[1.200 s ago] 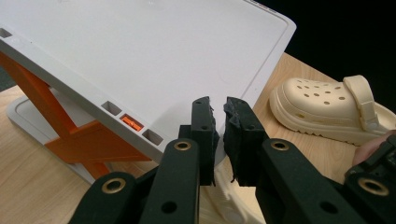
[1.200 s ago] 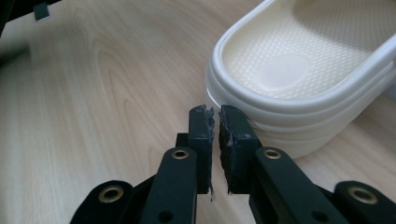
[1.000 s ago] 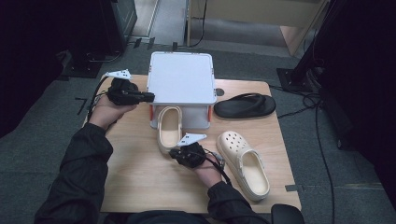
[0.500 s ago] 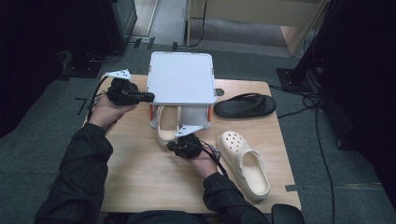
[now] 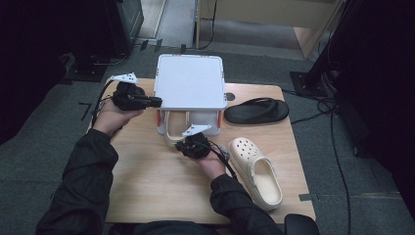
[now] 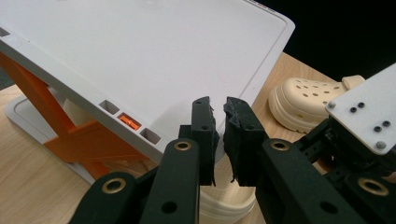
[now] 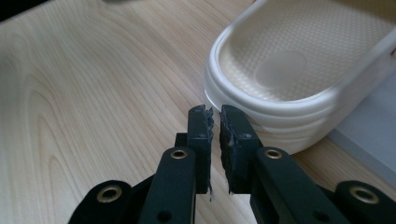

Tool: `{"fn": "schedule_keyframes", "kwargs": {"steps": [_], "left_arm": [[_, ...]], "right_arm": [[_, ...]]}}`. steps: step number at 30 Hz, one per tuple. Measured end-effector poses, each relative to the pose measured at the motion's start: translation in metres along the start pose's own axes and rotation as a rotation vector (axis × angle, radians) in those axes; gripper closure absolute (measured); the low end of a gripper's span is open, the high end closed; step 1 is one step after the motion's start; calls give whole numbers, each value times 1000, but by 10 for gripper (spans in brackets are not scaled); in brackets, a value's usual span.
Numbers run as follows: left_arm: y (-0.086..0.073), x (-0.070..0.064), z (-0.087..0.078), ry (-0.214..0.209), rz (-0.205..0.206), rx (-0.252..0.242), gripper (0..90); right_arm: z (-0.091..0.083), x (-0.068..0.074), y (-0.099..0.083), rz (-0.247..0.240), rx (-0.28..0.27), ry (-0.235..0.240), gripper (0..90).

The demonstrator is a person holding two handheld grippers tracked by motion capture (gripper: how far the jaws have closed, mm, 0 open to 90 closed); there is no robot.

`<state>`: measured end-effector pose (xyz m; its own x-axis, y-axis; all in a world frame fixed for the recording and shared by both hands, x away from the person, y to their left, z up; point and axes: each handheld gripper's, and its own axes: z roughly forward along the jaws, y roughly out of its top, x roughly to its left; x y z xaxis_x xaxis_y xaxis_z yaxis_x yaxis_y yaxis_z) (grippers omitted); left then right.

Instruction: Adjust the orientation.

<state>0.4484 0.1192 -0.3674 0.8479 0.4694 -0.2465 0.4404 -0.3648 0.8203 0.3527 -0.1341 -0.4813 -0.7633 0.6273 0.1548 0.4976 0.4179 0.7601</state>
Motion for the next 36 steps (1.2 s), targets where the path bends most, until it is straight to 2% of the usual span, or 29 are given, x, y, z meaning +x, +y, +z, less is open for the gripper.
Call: {"fn": "schedule_keyframes", "kwargs": {"steps": [2, 8, 9, 14, 18, 25, 29, 32, 34, 36], "left_arm": [[0, 0, 0, 0, -1, 0, 823], [0, 0, 0, -4, 0, 1, 823], [0, 0, 0, -5, 0, 1, 823], [0, 0, 0, -5, -2, 1, 823], [0, 0, 0, -5, -1, 1, 823], [0, 1, 0, -9, -6, -2, 822], [-1, 1, 0, -14, -1, -4, 813], [-1, 2, -1, -26, -10, -6, 784], [0, 1, -1, -28, -17, -4, 764], [0, 1, 0, -27, -19, -4, 752]], "right_arm": [[2, -1, 2, -3, -3, -16, 814], [7, -6, 11, 5, -20, -13, 814], [9, -6, 14, 2, -17, -29, 809], [14, -11, 19, 4, -25, -34, 809], [17, -13, 20, 8, -31, -43, 808], [21, -19, 17, -15, -60, -42, 776], [17, -16, 17, -2, -49, -19, 740], [9, -14, 15, -19, -39, -7, 686], [-2, -14, 10, -3, -72, 12, 660], [-5, -14, 9, 0, -81, 18, 645]]}}
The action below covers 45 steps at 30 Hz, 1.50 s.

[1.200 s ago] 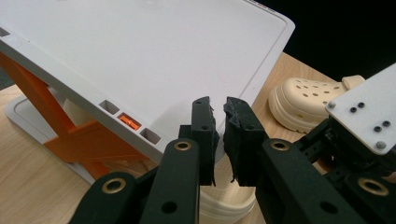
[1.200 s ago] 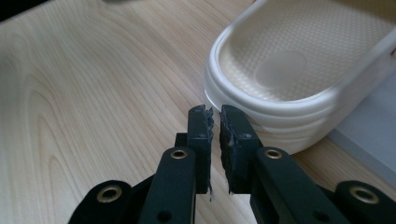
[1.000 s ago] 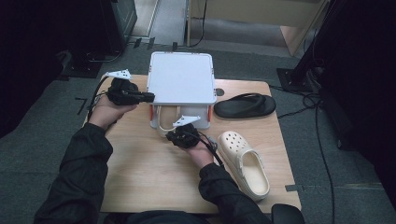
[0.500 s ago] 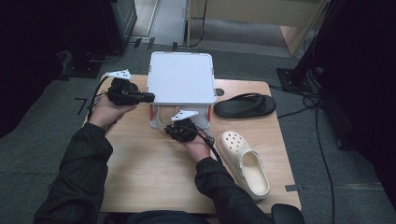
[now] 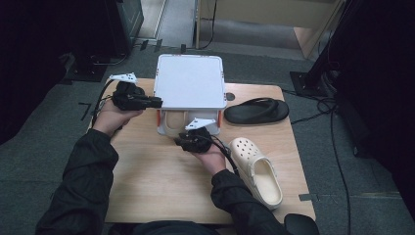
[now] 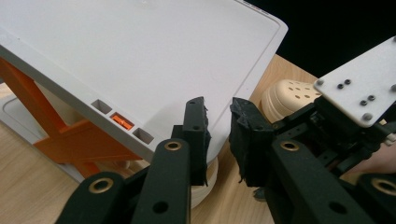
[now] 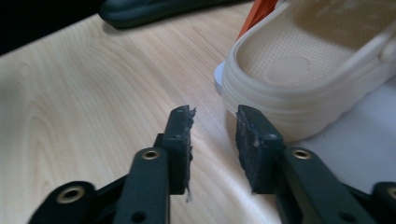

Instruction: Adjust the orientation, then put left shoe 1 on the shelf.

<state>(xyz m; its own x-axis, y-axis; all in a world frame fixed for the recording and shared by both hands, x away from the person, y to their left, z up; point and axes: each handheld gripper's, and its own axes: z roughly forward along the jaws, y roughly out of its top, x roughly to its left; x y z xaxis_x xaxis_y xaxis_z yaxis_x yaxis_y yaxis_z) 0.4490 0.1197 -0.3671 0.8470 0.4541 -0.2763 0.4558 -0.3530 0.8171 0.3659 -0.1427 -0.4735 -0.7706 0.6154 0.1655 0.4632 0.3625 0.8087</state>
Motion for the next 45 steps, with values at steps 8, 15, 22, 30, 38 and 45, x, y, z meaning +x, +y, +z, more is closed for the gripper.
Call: {"fn": "schedule_keyframes", "kwargs": {"steps": [8, 15, 22, 30, 38, 45], "left_arm": [[1, -4, -3, 24, 3, 12, 684], [1, -6, -6, 36, 10, 10, 652], [0, -6, -5, 26, 3, 5, 652], [0, -7, -5, 26, 2, 6, 636], [1, -12, -11, 40, 0, -1, 564], [0, -24, -17, 27, 0, -19, 525]], "right_arm": [[-35, 10, -6, -40, 4, 21, 572], [-61, 13, -12, -38, 11, 24, 566], [-93, 9, -23, -26, 2, 1, 566], [-121, 0, -34, -19, 0, -32, 561], [-151, -16, -47, -6, 7, -91, 535], [-184, -34, -59, 39, -18, -149, 508]]}}
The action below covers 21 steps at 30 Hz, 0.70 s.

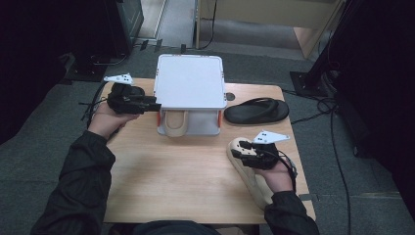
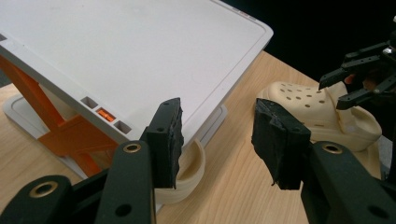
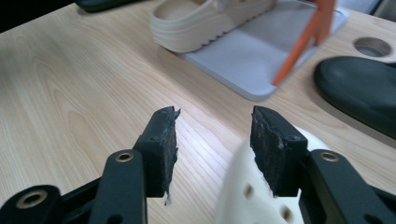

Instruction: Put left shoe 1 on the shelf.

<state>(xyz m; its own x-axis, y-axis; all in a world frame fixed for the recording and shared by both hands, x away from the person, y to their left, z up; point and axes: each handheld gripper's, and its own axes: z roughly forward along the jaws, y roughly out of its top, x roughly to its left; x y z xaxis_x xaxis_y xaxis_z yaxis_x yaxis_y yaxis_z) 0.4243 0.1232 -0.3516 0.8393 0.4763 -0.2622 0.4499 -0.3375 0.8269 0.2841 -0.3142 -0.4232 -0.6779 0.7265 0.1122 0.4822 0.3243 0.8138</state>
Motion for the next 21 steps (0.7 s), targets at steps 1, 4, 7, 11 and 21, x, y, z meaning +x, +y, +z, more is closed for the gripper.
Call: {"fn": "schedule_keyframes", "kwargs": {"steps": [1, 4, 7, 11, 21], "left_arm": [[-2, -3, 0, 4, 6, 9, 521], [-4, -5, 0, 9, 4, 15, 517], [-7, -10, 3, 10, 4, 36, 510], [-6, -16, 5, -6, 20, 43, 496], [-6, -30, 18, -19, 42, 53, 478]], "right_arm": [[-6, -4, -3, 8, 3, -12, 504], [-11, -8, -6, 7, 0, -22, 502], [-19, -13, -11, 13, 6, -35, 496], [-24, -15, -15, 16, 10, -37, 488], [-36, -20, -30, 44, 18, -59, 454]]}}
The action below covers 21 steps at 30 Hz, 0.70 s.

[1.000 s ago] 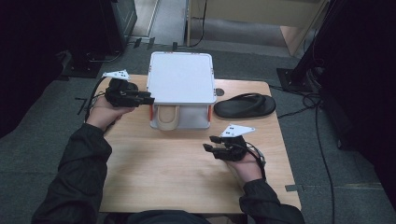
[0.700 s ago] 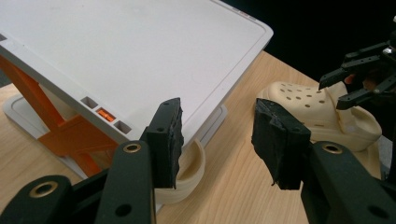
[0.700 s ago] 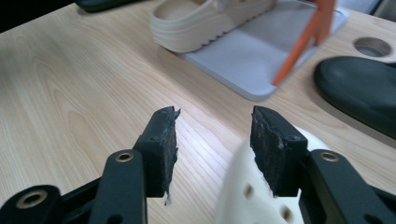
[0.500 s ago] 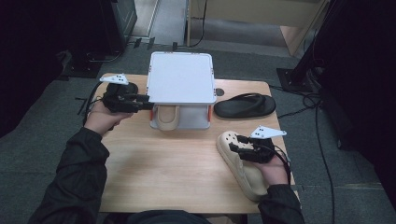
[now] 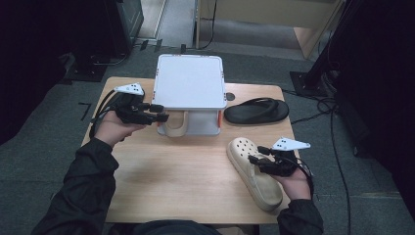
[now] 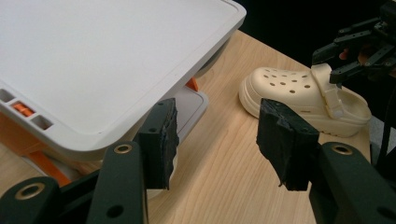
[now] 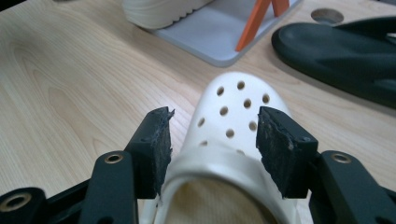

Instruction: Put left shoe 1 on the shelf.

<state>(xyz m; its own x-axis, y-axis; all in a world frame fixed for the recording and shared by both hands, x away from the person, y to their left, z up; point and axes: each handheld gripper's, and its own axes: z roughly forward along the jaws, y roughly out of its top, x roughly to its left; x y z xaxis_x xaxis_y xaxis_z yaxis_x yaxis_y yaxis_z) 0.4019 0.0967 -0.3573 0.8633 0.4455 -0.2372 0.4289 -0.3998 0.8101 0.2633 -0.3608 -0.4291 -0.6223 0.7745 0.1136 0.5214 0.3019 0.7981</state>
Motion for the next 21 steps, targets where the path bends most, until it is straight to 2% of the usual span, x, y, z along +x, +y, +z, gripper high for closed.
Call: {"fn": "schedule_keyframes", "kwargs": {"steps": [5, 11, 15, 21], "left_arm": [[1, 0, 9, -14, -6, -2, 475], [0, 4, 13, -14, -12, 16, 471], [0, 5, 11, -7, -12, 7, 470], [0, 5, 9, -4, -12, -10, 470]], "right_arm": [[-1, -4, -7, 40, 5, 0, 419], [-9, -3, -11, 32, -13, 8, 411], [-17, -3, -15, 28, -11, -19, 417], [-18, -10, -23, 22, 27, -47, 419]]}}
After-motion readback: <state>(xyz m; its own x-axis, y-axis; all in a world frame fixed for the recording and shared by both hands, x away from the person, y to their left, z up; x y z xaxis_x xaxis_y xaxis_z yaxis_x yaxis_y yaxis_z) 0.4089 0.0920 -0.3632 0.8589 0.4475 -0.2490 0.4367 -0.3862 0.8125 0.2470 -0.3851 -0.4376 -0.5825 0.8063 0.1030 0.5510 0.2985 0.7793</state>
